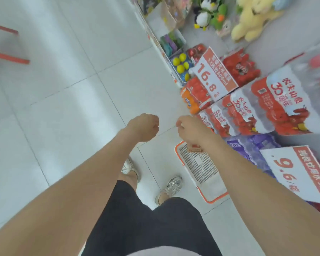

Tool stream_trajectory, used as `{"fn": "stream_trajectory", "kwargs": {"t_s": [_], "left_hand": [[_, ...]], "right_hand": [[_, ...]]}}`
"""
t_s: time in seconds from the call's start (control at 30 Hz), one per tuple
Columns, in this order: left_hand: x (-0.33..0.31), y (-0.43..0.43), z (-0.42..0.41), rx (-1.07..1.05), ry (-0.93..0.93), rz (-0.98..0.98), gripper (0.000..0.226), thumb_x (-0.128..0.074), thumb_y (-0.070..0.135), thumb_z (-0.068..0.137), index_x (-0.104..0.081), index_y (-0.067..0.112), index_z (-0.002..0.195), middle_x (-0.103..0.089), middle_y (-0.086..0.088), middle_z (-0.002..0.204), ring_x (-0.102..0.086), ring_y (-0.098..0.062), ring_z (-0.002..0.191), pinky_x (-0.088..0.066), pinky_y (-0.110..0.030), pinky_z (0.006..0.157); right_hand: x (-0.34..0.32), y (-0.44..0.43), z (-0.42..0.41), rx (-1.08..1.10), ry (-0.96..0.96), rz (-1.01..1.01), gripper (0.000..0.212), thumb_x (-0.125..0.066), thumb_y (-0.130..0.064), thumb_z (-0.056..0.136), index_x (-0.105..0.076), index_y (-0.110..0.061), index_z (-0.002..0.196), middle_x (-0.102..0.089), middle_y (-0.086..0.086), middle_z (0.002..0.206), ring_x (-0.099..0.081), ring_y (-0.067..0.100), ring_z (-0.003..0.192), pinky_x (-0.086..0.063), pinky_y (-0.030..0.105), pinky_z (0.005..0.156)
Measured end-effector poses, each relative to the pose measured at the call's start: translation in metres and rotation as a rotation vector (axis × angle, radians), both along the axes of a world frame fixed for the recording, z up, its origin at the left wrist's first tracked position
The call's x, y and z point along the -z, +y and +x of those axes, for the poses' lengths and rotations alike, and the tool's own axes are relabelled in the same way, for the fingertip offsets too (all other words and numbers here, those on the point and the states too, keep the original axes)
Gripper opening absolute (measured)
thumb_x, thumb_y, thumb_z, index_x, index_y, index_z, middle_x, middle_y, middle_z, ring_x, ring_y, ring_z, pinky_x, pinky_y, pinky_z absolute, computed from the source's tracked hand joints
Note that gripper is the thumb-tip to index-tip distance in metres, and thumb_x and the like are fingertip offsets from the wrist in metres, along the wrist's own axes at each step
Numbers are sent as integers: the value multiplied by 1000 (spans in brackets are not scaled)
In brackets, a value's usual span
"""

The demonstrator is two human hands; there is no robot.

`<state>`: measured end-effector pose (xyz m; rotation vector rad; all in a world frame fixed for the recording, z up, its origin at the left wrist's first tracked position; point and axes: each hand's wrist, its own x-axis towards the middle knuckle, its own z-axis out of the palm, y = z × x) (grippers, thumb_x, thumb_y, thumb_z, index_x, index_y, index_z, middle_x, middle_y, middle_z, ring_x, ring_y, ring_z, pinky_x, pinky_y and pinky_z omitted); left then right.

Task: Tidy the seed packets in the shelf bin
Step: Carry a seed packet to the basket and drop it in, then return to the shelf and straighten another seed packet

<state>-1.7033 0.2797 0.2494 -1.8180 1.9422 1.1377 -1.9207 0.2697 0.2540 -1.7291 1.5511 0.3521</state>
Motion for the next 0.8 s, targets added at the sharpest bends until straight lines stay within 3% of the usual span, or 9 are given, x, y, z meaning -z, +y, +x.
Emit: {"fn": "stream_trajectory", "kwargs": {"t_s": [0.23,0.4,0.6,0.8], "left_hand": [[-76,2,212,-391,29,-87,28,-49,28,103,-69,27,122,-70,-1,113,-67,-30,100,-57,-39,84],[-103,-6,369,-577,23,-122,29,-47,28,103,-69,25,122,-72,-3,109,-68,-30,99,-54,-37,78],[-121,-30,518,-746,-30,-142,30,-47,25,103,-71,22,121,-73,-3,112,-69,-30,99,-54,-36,78],[-113,-107,684,-803,-111,-164,34,-46,25,103,-67,24,130,-71,-6,122,-67,-33,106,-56,-40,86]], "right_hand": [[-82,-70,229,-281,-61,-63,36,-49,-21,101,-68,-22,131,-66,10,133,-61,31,124,-52,39,104],[-113,-109,408,-478,-67,-61,35,-46,-22,106,-64,-20,136,-64,10,128,-58,23,102,-54,37,96],[-125,-151,572,-620,-29,-66,37,-45,-19,105,-63,-19,137,-62,9,134,-57,28,127,-52,40,99],[-107,-239,750,-662,-36,-140,42,-47,-14,100,-60,-18,140,-63,12,135,-62,35,120,-50,37,89]]}}
